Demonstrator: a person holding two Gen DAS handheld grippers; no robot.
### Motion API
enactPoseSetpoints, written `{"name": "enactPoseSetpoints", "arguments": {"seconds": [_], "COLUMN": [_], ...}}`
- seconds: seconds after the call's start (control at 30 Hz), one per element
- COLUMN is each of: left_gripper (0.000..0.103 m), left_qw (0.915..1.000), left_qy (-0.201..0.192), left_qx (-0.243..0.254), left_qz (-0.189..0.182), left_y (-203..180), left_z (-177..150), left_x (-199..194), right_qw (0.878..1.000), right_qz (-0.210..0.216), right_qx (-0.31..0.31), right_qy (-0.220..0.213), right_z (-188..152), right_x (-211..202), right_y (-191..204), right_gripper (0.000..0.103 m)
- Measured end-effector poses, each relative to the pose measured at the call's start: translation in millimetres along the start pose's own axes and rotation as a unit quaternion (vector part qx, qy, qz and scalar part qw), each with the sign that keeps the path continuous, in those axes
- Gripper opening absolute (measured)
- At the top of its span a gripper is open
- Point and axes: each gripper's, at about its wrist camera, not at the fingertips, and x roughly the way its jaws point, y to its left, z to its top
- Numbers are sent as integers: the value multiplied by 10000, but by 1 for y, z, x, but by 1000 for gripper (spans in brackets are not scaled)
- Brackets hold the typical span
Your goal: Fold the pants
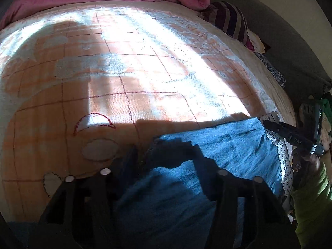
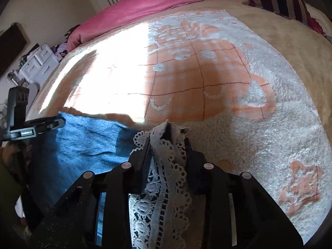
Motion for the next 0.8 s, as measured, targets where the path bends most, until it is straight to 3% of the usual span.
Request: {"name": "enactPoseSetpoints", "arguments": {"seconds": [0.03, 0.1, 0.27, 0.5, 0.77, 0.8], "left_gripper": [24, 12, 12, 14, 17, 21], "left_qw": [10000, 9999, 9976, 9963, 9975, 9975], "left_qy": [-6, -41, -309, -250, -347, -356], "left_qx": [24, 94, 503, 440, 330, 323], "left_qz": [-31, -3, 370, 696, 523, 519], "left_y": [-2, -6, -22, -15, -7, -7], "left_z": [-1, -2, 10, 12, 8, 7], "left_x": [0, -4, -13, 12, 9, 7], "right_qw": [9998, 9987, 9951, 9913, 9924, 9936], "right_qz": [-24, -169, -312, -919, -1117, -1061], "right_qx": [-184, -445, -686, -935, -513, -375], "right_qy": [-27, -184, -645, 152, 49, 9], "right_z": [-2, -1, 25, 25, 19, 20], "right_x": [-4, -15, -38, 16, 19, 15], "right_y": [6, 15, 22, 16, 3, 0], "right_gripper": [14, 12, 12, 15, 37, 41]}}
